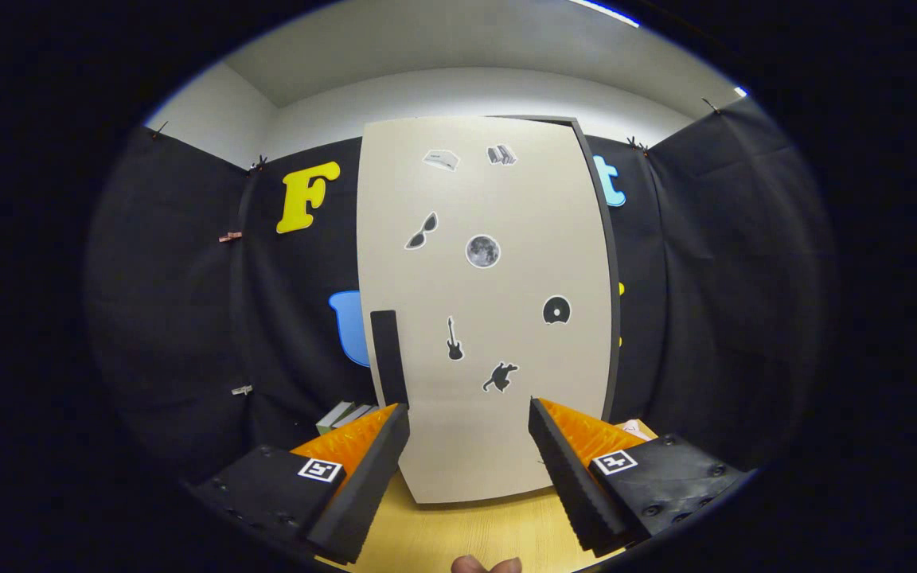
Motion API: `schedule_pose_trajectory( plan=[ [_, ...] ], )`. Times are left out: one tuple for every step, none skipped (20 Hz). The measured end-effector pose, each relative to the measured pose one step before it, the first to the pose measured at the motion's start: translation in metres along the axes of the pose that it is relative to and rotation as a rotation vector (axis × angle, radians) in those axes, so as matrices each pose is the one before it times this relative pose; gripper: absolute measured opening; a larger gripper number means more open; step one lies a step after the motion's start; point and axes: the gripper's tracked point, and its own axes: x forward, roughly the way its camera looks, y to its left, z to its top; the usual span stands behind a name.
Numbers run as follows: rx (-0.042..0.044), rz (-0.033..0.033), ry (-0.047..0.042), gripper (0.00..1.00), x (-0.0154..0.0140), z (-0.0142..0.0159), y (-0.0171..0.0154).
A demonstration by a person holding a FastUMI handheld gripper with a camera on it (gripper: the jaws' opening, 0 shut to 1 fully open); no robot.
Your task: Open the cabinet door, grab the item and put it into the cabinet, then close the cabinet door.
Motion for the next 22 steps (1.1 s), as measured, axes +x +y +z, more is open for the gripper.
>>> schedule_pose_trajectory(
  plan=[
    [-0.00092, -0.00108, -0.00239, 0.98, -0.00058, 0.00057, -0.00037],
    [-0.00117, 0.00119, -0.00193, 0.98, -0.0005, 0.00034, 0.00031],
    [-0.00093, -0.00037, -0.00043, 0.98, -0.00033, -0.00039, -0.00028],
    [0.00054, 0.00104, 0.00106, 0.98, -0.00045, -0.00045, 0.00017],
    [0.00014, 0.00105, -0.00094, 0.98, -0.00022, 0.00034, -0.00001],
    [-0.00031, -0.00165, 0.00012, 0.98, -0.00025, 0.00003, -0.00055],
    [0.00102, 0.0009, -0.00028, 0.98, -0.00035, -0.00031, 0.00001],
    [0.00094, -0.00124, -0.00038, 0.98, 0.00061, 0.00065, -0.00004],
    [-0.00028, 0.00084, -0.00004, 0.98, -0.00005, 0.0002, 0.00032],
    [-0.0007, 0.00077, -0.00008, 0.98, 0.00061, 0.00034, -0.00064],
    [0.00068, -0.00048, -0.00082, 0.98, 0.00042, 0.00006, -0.00023],
    [0.00135, 0.00118, 0.0004, 0.98, -0.00108, -0.00015, 0.00022],
    [0.00065, -0.00006, -0.00039, 0.98, -0.0005, 0.0004, -0.00037],
    [0.0001, 0.00049, -0.00059, 0.98, -0.00025, -0.00006, 0.00004],
    [-0.00073, -0.00073, 0.0001, 0.98, -0.001, 0.00027, -0.00046],
    [-0.00008, -0.00024, 0.00119, 0.98, 0.00019, -0.00043, -0.00011],
    [0.00076, -0.00035, 0.00039, 0.98, 0.0003, 0.00015, 0.00028],
    [0.00096, -0.00036, 0.00104, 0.98, -0.00037, -0.00015, -0.00044],
    [0.00099, 0.00096, -0.00051, 0.98, -0.00029, 0.00011, -0.00028],
    [-0.00014, 0.00014, 0.00045, 0.98, -0.00046, 0.0, -0.00042],
    [0.00013, 0.00055, 0.00045, 0.98, -0.0001, -0.00019, 0.00004],
    [-0.00006, 0.00035, 0.00033, 0.98, -0.00066, -0.00016, 0.00015]
  ],
)
